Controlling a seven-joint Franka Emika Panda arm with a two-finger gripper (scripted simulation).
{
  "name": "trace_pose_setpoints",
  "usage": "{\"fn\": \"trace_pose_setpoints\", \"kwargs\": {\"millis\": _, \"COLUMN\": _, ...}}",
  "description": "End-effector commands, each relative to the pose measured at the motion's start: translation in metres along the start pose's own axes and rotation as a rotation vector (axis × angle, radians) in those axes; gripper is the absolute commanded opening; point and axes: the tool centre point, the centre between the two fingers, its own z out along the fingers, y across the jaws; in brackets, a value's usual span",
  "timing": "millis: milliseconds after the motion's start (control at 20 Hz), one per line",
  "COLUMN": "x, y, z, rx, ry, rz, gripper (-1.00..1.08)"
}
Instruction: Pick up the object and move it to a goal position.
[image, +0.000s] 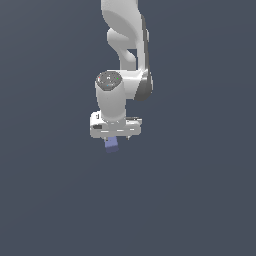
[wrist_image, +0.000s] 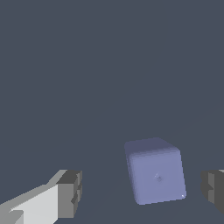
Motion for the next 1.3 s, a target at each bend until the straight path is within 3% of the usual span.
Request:
{"fn": "trace_pose_setpoints", "kwargs": {"millis": 0, "x": -0.008, "y": 0.010, "z": 0.011, "rx": -0.003, "ry": 0.001, "rz": -0.039, "gripper": 1.00}}
{"fn": "trace_pose_setpoints", "kwargs": {"millis": 500, "x": -0.029, "y": 0.033, "z": 0.036, "rx": -0.011, "ry": 0.002, "rz": -0.137, "gripper": 1.00}}
{"fn": "trace_pose_setpoints", "kwargs": {"millis": 950, "x": -0.031, "y": 0.035, "z": 0.042, "rx": -0.011, "ry": 0.002, "rz": -0.145, "gripper": 1.00}}
{"fn": "trace_pose_setpoints", "kwargs": {"millis": 1250, "x": -0.032, "y": 0.035, "z": 0.066, "rx": -0.011, "ry": 0.002, "rz": -0.147, "gripper": 1.00}}
